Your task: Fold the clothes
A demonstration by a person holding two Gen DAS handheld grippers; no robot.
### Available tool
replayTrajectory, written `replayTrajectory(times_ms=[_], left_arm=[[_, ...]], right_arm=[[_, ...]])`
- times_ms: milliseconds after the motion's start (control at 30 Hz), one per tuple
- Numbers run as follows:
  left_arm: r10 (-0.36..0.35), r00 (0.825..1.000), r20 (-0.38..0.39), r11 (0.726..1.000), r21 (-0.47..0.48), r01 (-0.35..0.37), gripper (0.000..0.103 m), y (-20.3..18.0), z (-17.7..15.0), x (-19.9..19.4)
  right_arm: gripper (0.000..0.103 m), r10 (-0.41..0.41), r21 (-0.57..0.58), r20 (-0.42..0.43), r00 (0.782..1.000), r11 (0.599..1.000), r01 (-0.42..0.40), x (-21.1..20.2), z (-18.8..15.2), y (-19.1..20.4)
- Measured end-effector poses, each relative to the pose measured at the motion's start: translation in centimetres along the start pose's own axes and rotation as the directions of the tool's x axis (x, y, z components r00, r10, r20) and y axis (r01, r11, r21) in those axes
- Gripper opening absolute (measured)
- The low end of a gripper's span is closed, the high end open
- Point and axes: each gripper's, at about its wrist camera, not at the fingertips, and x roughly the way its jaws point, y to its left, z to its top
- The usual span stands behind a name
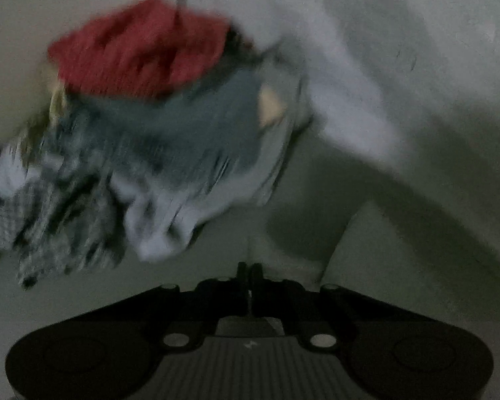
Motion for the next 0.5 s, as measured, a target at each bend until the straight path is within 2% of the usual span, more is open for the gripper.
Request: replayTrajectory(times_ms=[33,67,100,167,200,300,367,433,500], left_arm=[[0.009,1.000,-0.027,0.999,0.041,-0.008,0.007,0.2,-0.8,0.4],[0.023,0.999,-0.046,0.996,0.086,-0.019,0.008,0.4,-1.5,0.6],[0.033,0.998,-0.051,0.992,0.124,-0.026,0.008,0.6,-2.0,0.6],[0.017,0.999,-0.039,0.989,0.147,-0.012,0.026,1.2,-1.7,0.0],[0.006,0.999,-0.032,0.988,0.153,-0.001,0.029,1.5,-1.4,-0.3],[-0.073,0.997,0.007,0.982,0.177,0.071,0.038,0.8,0.7,-1.3],[-0.136,0.990,0.029,0.965,0.229,0.125,0.057,-1.0,2.5,-1.4],[-0.198,0.980,0.030,0.939,0.292,0.181,0.064,-3.4,3.8,-0.8],[-0.234,0.972,-0.001,0.912,0.346,0.220,0.064,-6.2,4.7,0.6]], right_arm=[[0.031,-0.015,-0.034,-0.044,0.999,0.999,0.013,0.9,-1.0,0.6],[0.036,-0.025,-0.068,-0.069,0.997,0.997,0.021,1.4,-2.1,1.2],[0.042,-0.027,-0.089,-0.058,0.998,0.996,0.021,1.1,-2.9,1.8],[0.050,-0.023,-0.125,-0.021,1.000,0.992,0.020,0.1,-4.3,2.8],[0.058,-0.014,-0.136,-0.005,1.000,0.991,0.013,-0.3,-4.7,3.4],[0.061,0.021,-0.151,0.018,1.000,0.988,-0.018,-1.7,-5.2,4.9],[0.061,0.033,-0.150,0.029,0.999,0.988,-0.029,-2.0,-5.3,5.9],[0.062,0.058,-0.135,0.030,0.998,0.989,-0.054,-2.4,-5.6,6.8],[0.062,0.102,-0.098,0.012,0.995,0.990,-0.101,-2.3,-5.4,7.7]])
